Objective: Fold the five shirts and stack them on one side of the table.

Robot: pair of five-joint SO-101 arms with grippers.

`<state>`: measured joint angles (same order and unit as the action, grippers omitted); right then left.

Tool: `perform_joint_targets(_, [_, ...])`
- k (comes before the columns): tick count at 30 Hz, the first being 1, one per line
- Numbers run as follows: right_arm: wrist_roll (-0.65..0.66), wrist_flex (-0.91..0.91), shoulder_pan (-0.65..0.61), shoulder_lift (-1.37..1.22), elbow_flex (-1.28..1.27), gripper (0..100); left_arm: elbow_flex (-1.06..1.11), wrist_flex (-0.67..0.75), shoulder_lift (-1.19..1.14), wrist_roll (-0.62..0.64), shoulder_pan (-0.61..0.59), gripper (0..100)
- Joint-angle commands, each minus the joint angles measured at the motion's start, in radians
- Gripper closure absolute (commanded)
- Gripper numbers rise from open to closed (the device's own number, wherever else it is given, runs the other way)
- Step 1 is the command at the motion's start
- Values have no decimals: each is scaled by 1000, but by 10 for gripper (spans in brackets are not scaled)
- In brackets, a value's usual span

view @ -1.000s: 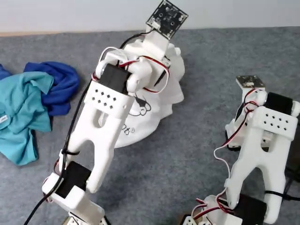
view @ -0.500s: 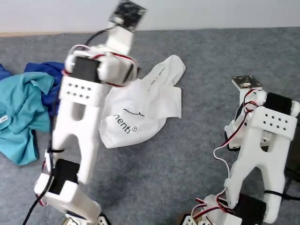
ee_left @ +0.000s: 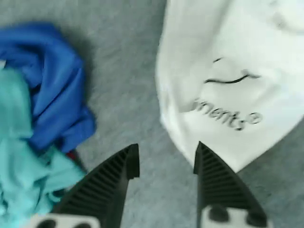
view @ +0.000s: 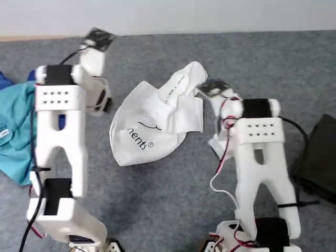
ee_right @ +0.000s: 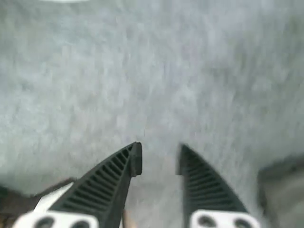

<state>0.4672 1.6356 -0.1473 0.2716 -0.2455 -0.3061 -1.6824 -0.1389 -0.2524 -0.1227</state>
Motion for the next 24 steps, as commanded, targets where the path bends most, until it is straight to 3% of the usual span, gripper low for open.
perform_joint_targets(1, [12,-145,-62,13,9,772,4,-6,51,-12,-94,804])
perform_joint_targets(7, [167,-283,-87,-191,17,772,4,-11,44,-12,-189,805])
perform_joint_targets(12, [288,-289,-65,-352,98,772,4,-12,44,-11,-222,806])
perform_joint_targets(24, [301,-341,-94,-607,295,772,5,-12,44,-6,-222,807])
